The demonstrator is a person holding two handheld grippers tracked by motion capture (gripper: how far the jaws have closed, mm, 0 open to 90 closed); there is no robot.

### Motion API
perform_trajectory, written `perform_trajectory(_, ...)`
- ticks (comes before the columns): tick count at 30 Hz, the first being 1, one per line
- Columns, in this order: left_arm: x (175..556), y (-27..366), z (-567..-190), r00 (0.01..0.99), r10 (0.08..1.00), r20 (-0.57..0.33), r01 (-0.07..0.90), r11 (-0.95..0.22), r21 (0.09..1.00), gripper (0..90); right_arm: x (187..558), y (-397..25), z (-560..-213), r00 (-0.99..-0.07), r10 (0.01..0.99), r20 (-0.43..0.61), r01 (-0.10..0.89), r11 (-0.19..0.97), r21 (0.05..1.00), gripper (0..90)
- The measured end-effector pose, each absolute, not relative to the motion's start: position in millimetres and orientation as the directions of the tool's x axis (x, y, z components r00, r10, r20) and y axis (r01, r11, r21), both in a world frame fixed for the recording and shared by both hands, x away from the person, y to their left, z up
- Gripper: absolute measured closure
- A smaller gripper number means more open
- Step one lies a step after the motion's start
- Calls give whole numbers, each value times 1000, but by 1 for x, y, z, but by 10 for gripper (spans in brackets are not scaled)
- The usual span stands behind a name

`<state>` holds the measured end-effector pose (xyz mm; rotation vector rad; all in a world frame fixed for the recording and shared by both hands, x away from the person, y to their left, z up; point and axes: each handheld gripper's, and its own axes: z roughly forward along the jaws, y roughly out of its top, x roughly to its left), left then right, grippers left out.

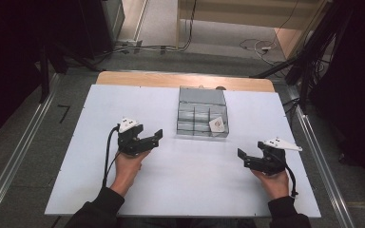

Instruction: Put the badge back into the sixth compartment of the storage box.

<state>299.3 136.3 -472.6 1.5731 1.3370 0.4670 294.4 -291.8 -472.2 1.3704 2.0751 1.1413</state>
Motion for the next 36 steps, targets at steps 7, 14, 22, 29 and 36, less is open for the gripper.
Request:
perform_trajectory(7,290,149,-474,308,906,-291,528,92,844,177,292,-299,-471,-427,898,103,561,174,809,86)
perform_trajectory(14,278,169,-476,282,913,-294,532,106,840,177,289,-307,-472,-415,904,101,564,169,808,86)
perform_trajectory(22,264,190,-481,244,930,-276,539,106,835,177,283,-316,-472,-404,910,96,570,168,805,86)
perform_trajectory(29,251,206,-482,220,937,-270,539,114,835,177,277,-326,-472,-388,916,99,573,156,804,86)
perform_trajectory(36,239,219,-486,202,949,-240,546,95,832,177,270,-337,-473,-367,925,98,579,145,802,86)
